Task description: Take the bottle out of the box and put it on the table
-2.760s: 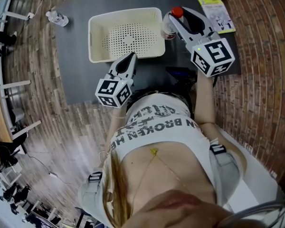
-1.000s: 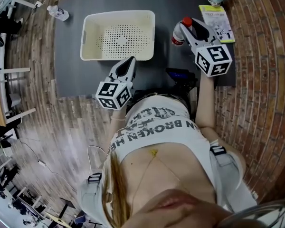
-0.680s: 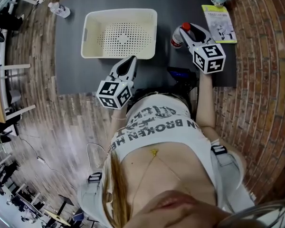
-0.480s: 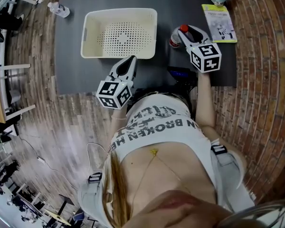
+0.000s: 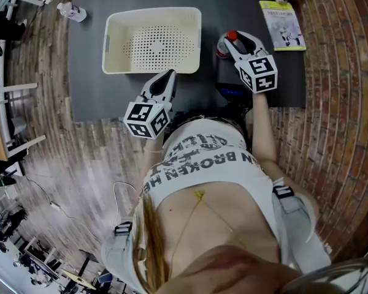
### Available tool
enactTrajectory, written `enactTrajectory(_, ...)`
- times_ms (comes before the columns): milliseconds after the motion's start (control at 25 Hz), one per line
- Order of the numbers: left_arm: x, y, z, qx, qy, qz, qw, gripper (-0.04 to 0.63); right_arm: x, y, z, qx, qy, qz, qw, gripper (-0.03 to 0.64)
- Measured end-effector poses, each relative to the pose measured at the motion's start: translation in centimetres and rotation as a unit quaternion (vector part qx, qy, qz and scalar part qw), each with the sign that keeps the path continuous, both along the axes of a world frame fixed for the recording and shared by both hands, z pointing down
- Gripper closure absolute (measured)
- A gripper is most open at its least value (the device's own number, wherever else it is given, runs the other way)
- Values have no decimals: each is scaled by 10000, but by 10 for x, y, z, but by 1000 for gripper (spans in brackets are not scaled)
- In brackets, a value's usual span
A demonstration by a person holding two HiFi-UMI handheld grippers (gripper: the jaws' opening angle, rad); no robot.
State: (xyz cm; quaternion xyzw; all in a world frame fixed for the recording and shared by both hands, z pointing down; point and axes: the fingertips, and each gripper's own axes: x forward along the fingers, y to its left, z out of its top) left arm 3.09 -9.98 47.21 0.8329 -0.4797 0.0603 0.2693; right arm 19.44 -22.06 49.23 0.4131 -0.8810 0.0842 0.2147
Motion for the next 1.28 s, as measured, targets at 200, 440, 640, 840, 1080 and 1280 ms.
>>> enactTrajectory(200, 1, 0, 1, 5, 18, 25, 10000, 591, 1, 3, 1, 231, -48, -57, 9997, 474)
enactTrajectory(440, 1, 0, 4, -12, 50, 40, 10000, 591, 4, 7, 4, 241, -231, -39, 9994, 472)
enactTrajectory(640, 2, 0, 4, -11, 64, 57, 10000, 591, 3, 6, 4, 259, -238, -26, 9994, 472)
enactTrajectory(840, -1, 2, 6, -33, 59, 33, 10000, 591, 3, 7, 5, 257, -348, 19, 9991, 472)
enactTrajectory(1080, 3, 3, 9, -67, 82, 30, 9999, 591, 6, 7, 5, 232, -407, 5, 9989, 472)
enactTrajectory(1280, 0, 4, 10, -91, 89, 4, 9999, 591, 5, 7, 5, 236, -483, 44, 9985, 472)
